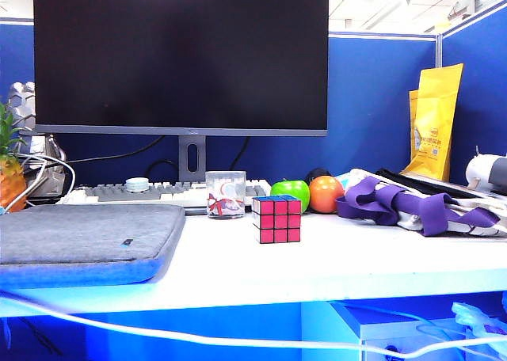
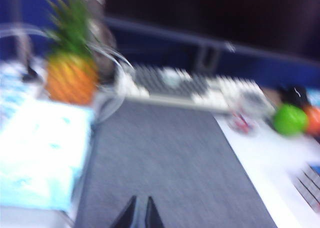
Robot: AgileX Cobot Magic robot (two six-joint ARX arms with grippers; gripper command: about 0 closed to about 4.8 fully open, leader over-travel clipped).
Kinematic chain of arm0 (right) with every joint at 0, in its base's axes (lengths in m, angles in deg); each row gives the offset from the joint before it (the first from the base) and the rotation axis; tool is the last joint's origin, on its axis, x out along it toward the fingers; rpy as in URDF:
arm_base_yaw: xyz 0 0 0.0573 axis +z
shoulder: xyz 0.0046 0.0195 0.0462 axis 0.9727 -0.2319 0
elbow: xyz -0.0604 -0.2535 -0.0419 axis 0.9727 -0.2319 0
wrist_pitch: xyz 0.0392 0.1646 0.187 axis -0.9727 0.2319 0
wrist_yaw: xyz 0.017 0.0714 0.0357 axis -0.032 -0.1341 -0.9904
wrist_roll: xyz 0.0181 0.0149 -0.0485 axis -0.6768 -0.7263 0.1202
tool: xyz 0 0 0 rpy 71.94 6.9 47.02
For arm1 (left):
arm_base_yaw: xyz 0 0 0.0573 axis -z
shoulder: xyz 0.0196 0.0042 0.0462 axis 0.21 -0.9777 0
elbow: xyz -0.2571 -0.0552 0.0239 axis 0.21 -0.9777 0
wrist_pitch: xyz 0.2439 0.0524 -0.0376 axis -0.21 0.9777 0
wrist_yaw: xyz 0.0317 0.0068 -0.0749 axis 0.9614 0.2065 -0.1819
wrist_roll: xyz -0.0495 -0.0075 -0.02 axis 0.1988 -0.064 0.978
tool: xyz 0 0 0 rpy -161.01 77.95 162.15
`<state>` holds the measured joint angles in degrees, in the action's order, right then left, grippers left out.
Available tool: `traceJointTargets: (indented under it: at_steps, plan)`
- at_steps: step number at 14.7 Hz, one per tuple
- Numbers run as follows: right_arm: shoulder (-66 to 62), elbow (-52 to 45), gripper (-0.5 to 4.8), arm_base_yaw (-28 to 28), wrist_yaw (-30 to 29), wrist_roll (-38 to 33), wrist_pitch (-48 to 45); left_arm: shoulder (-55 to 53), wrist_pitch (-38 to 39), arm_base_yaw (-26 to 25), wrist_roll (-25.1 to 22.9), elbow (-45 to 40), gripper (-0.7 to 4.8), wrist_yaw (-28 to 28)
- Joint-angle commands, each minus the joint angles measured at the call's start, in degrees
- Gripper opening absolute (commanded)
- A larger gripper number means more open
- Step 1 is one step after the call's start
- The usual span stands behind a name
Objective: Rotate the Rubik's Cube so that its red face is facing towards you.
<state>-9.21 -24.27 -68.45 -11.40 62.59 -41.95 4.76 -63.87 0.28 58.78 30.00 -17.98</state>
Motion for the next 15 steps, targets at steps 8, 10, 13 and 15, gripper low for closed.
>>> traceJointTargets:
  at_steps: [8,10,13,15]
  plan:
    - [-0.02,-0.61,0.00,8.33,-17.94,0.28,7.17,0.04,-10.25,-1.31,0.15,-4.96,0.30,-2.40]
    - [-0.02,-0.61,0.00,14.95,-22.97,4.96,8.39,0.04,-19.52,-1.27,0.15,-8.57,0.30,-5.46]
    - [-0.04,-0.61,0.00,18.05,-28.72,8.96,8.76,0.04,-20.72,-0.04,0.15,-8.61,0.30,-9.94]
    - [-0.04,-0.61,0.00,13.11,-27.89,8.96,8.66,0.04,-20.76,3.26,0.15,-8.98,0.30,-12.61]
